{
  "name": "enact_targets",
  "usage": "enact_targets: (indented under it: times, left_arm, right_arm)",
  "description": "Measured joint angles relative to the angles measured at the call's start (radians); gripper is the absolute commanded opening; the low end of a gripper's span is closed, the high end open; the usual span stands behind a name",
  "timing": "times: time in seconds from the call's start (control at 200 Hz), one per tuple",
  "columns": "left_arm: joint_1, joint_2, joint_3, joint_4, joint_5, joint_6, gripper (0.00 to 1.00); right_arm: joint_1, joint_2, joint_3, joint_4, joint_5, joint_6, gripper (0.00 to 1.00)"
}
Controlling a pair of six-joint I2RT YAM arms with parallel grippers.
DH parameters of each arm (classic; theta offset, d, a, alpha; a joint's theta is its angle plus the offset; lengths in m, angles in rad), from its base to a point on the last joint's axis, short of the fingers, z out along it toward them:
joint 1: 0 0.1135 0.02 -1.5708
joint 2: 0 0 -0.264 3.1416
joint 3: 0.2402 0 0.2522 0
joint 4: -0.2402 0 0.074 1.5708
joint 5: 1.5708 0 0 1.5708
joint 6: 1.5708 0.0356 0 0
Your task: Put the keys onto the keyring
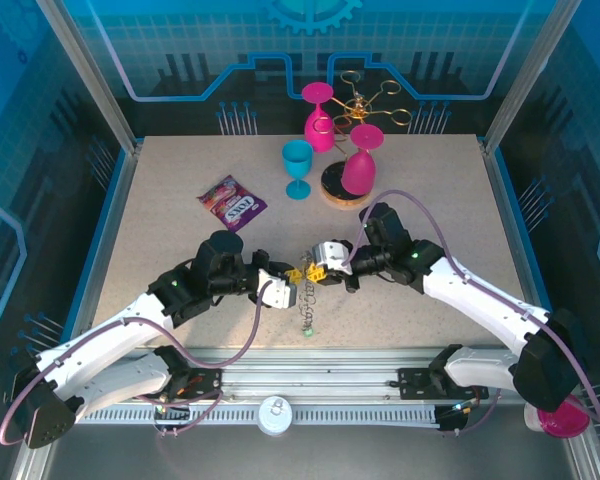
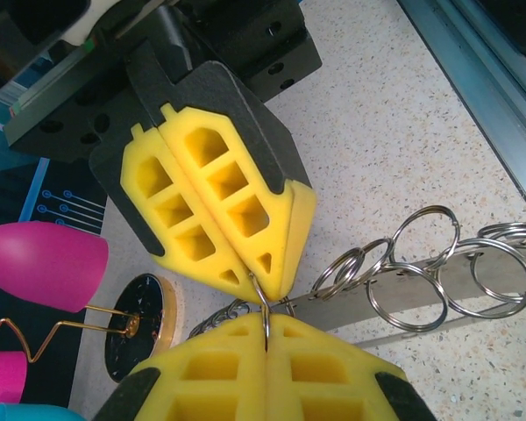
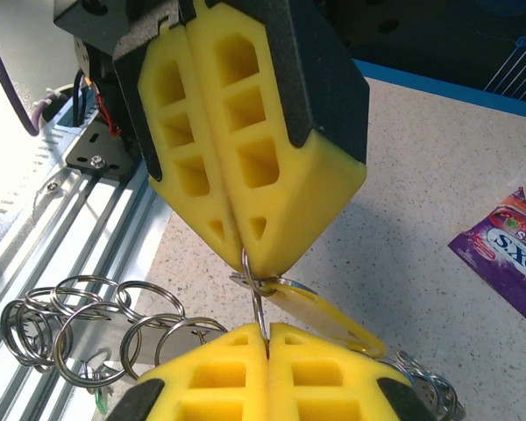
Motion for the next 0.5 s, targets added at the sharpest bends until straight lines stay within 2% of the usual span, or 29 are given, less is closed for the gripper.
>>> enact_targets:
  times: [0.325, 0.5]
  left_arm:
    - [0.0, 0.001, 0.0, -0.026, -0.011, 0.024, 0.0]
    - [0.0, 0.001, 0.0, -0.011, -0.031, 0.025, 0.0]
  right_arm:
    - [-0.01, -0.014, 0.0, 0.024, -0.026, 0.038, 0.0]
    - [-0.019, -0.032, -0.045, 0.126, -0.037, 0.126, 0.0]
